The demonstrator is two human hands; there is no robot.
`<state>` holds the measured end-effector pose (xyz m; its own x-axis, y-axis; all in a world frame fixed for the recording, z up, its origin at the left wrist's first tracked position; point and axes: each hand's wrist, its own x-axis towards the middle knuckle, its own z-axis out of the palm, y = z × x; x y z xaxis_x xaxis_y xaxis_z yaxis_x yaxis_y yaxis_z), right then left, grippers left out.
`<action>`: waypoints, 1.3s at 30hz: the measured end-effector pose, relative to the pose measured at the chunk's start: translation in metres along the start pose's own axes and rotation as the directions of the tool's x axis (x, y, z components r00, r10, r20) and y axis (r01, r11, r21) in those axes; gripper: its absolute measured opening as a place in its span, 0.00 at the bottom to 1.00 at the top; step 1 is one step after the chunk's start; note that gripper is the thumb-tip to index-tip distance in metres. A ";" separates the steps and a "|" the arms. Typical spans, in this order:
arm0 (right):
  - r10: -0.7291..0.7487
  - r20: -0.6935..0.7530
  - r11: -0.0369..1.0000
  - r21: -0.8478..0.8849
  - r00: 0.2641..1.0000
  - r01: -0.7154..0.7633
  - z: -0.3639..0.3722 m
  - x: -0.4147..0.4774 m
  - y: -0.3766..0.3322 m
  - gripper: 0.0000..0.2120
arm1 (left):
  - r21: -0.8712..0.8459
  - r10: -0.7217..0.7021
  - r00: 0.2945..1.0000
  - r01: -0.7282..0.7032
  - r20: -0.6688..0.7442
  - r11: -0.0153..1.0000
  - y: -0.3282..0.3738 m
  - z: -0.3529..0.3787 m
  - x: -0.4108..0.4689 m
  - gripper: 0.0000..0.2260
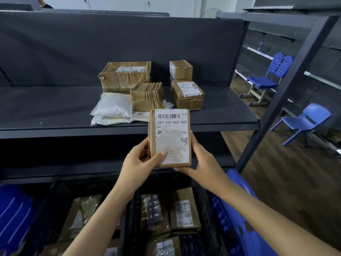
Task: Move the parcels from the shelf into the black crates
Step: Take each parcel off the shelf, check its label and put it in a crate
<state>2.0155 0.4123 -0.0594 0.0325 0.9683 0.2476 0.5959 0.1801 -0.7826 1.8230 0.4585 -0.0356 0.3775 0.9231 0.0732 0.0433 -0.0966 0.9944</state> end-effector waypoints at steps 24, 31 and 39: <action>0.556 0.162 0.777 0.249 0.816 -0.578 0.088 -0.065 0.089 0.22 | 0.209 -0.459 0.871 0.488 -0.174 0.847 -0.160 0.020 -0.038 0.17; 0.687 0.169 0.691 0.149 0.707 -0.707 0.109 -0.107 0.134 0.23 | 0.379 -0.546 0.834 0.531 -0.078 0.758 -0.219 0.047 -0.054 0.05; 0.840 0.091 0.522 0.132 0.534 -0.843 0.136 -0.146 0.187 0.24 | 0.384 -0.722 0.691 0.656 0.040 0.649 -0.293 0.095 -0.061 0.23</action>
<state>2.0127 0.3276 -0.3194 0.4455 0.6844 -0.5771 0.1774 -0.6993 -0.6924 1.8748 0.3954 -0.3384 0.2662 0.6928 -0.6702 0.6313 0.4001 0.6643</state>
